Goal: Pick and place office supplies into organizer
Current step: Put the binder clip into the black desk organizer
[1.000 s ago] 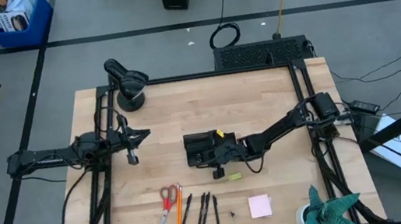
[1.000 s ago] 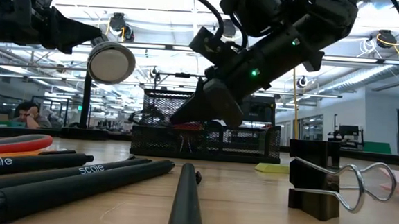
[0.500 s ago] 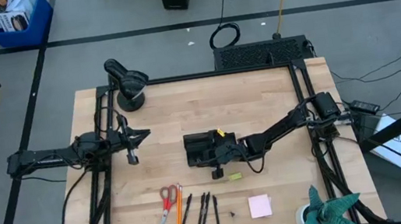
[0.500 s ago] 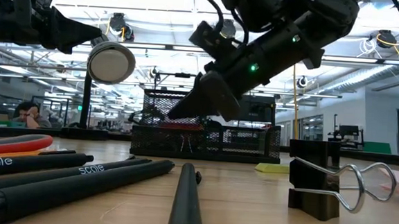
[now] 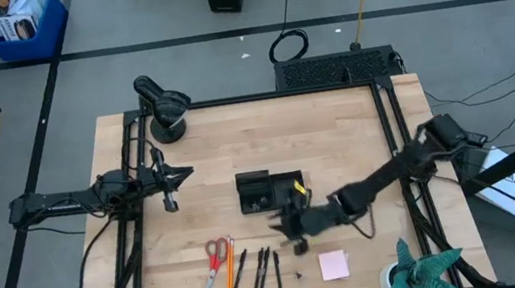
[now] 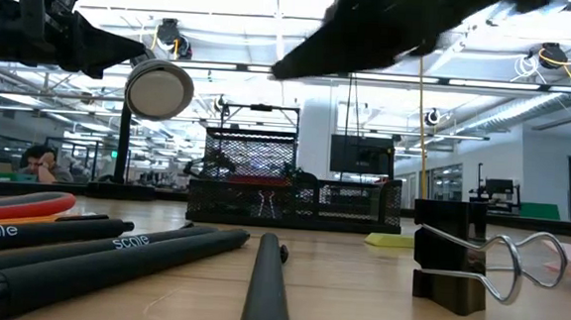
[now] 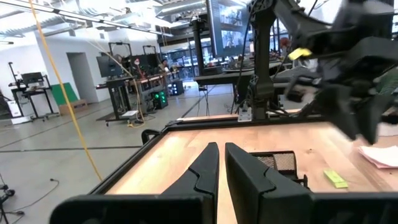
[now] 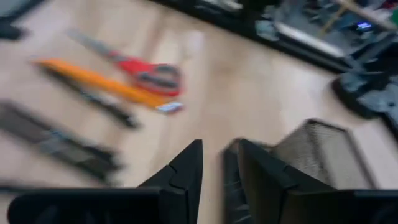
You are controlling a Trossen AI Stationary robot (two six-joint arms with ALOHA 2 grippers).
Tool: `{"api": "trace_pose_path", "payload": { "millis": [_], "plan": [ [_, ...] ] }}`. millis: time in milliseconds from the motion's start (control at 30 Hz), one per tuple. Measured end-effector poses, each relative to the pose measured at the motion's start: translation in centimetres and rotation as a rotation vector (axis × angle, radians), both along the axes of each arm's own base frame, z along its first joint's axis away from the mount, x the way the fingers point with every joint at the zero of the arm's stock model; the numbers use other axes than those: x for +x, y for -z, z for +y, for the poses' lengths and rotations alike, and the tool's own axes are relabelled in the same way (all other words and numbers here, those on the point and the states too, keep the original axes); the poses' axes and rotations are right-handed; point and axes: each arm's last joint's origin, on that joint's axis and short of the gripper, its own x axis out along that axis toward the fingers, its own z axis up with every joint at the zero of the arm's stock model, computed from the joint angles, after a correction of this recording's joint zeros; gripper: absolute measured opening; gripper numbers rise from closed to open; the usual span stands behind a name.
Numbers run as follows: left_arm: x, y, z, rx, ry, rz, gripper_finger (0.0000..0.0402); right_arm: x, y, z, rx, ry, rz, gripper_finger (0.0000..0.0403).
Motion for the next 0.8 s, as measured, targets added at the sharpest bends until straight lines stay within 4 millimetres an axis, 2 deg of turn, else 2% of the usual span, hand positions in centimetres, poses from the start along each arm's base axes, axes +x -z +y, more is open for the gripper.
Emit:
{"api": "trace_pose_path", "payload": {
  "millis": [300, 433, 633, 800],
  "plan": [
    [0.0, -0.1, 0.0, 0.035, -0.004, -0.002, 0.0035, -4.0, -0.1, 6.3, 0.220, -0.119, 0.073, 0.0114],
    [0.0, -0.1, 0.1, 0.046, -0.027, 0.001, 0.0035, -5.9, 0.0, 8.8, 0.364, -0.086, 0.081, 0.0120],
    [0.0, -0.1, 0.2, 0.072, -0.068, 0.010, 0.0035, -6.8, 1.8, 10.8, 0.527, 0.010, 0.115, 0.0147],
    [0.0, -0.1, 0.2, 0.070, -0.078, 0.010, 0.0035, -6.6, 4.1, 11.3, 0.560, 0.023, 0.201, 0.0174]
  ]
}}
